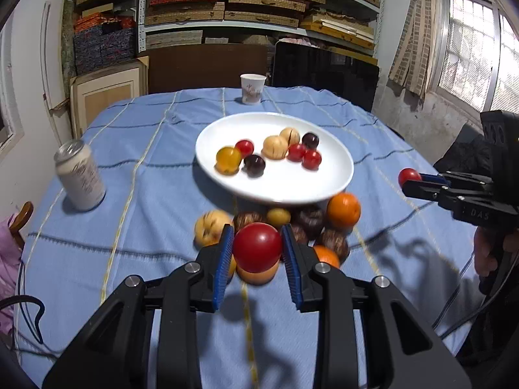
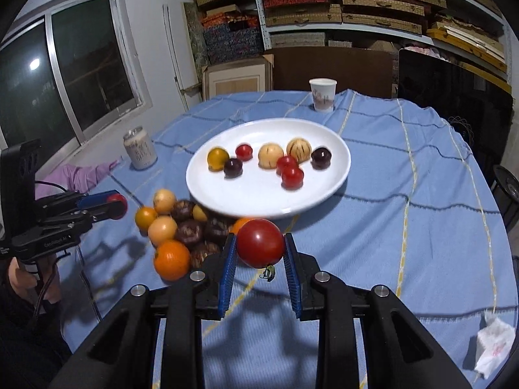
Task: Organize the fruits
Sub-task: 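Carry both red tomatoes onto the white plate and open both tools, then grasp a yellow-orange tomato with the left tool while the right tool grasps an orange mandarin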
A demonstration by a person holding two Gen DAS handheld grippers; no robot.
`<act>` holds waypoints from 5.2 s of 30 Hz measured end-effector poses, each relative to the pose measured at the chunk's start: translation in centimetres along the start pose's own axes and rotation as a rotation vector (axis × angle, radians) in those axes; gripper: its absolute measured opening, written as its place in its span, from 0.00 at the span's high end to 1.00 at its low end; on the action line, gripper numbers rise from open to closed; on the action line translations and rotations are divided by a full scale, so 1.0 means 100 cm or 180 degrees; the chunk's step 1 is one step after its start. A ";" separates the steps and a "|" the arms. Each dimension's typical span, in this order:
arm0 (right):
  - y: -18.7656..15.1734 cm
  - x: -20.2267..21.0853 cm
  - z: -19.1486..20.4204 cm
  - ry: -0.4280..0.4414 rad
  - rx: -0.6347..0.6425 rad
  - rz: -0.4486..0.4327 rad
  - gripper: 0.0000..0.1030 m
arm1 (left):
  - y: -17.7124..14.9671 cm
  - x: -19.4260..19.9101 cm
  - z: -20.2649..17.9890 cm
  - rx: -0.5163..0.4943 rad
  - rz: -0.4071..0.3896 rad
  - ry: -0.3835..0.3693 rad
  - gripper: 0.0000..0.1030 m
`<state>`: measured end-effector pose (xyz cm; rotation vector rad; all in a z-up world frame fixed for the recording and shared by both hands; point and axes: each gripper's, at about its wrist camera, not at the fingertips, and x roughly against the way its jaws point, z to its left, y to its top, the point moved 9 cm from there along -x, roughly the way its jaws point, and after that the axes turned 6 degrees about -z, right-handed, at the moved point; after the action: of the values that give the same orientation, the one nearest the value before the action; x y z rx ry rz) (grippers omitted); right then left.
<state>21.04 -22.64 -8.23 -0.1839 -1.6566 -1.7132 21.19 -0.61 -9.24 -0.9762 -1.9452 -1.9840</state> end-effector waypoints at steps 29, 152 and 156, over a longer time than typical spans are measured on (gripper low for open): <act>0.079 -0.123 -0.061 -0.0583 0.0011 0.0039 0.45 | 0.130 -0.180 0.040 0.0382 0.0157 0.0133 0.35; -0.032 -0.042 0.012 0.0022 -0.0482 -0.0158 0.54 | -0.067 -0.030 0.024 0.0003 0.0498 0.0343 0.63; -0.032 -0.041 0.011 -0.0009 -0.0485 -0.0171 0.54 | -0.067 -0.028 0.024 -0.0029 0.0476 0.0393 0.63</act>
<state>21.68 -20.33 -13.00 -0.2157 -1.5457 -1.8815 20.36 1.62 -16.51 -0.9474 -1.7471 -1.9238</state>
